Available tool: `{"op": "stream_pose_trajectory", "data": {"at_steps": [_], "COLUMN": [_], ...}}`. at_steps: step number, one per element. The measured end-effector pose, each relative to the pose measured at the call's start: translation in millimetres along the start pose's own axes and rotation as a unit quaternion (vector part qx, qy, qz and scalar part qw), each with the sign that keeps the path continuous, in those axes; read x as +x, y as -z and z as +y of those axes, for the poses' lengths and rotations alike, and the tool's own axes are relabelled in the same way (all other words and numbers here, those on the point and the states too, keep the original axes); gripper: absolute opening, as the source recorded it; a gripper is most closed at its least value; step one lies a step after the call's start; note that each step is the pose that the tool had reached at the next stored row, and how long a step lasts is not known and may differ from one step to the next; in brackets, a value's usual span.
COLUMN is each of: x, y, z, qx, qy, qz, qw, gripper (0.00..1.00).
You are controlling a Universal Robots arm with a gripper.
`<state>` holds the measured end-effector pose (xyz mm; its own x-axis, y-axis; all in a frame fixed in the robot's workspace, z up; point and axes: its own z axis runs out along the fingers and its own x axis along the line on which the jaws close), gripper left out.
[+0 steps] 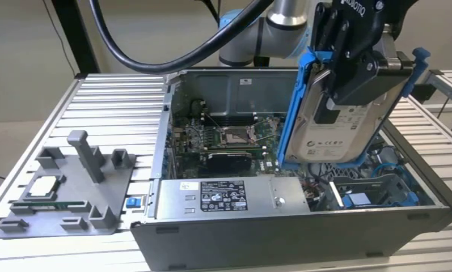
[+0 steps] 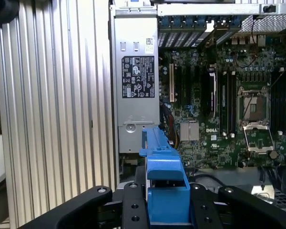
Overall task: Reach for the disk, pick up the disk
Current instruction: 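Pick up the disk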
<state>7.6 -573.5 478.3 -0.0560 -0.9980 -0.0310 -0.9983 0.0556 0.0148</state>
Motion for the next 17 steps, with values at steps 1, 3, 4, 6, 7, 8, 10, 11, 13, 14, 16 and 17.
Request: {"op": "stream_pose_trajectory", "data": {"at_steps": [1,3,4,6,7,8,10,11,13,14,16,17], "x": [0.1,0.2,0.3,0.7,0.9,1.2,1.8,2.0,2.5,2.7,3.2,3.5], "y": [0.0,0.0,0.0,0.0,0.0,0.0,-0.1,0.0,-0.1,-0.1,0.0,-0.1], "z": [-0.2,-0.8,-1.3,-2.3,-3.1,-4.0,-6.0,-7.3,-10.2,-12.0,-15.5,-17.4], "qx": [0.0,0.0,0.0,0.0,0.0,0.0,0.0,0.0,0.0,-0.0001,-0.0001,-0.0002], "qy": [0.0,0.0,0.0,0.0,0.0,0.0,0.0,0.0,0.0,0.0,0.0,0.0], "qz": [0.0,0.0,0.0,0.0,0.0,0.0,-0.0001,0.0,-0.0001,0.0,0.0,0.0], "qw": [1.0,1.0,1.0,1.0,1.0,1.0,1.0,1.0,1.0,1.0,1.0,1.0], "gripper": [0.0,0.0,0.0,0.0,0.0,0.0,0.0,0.0,0.0,0.0,0.0,0.0]}}
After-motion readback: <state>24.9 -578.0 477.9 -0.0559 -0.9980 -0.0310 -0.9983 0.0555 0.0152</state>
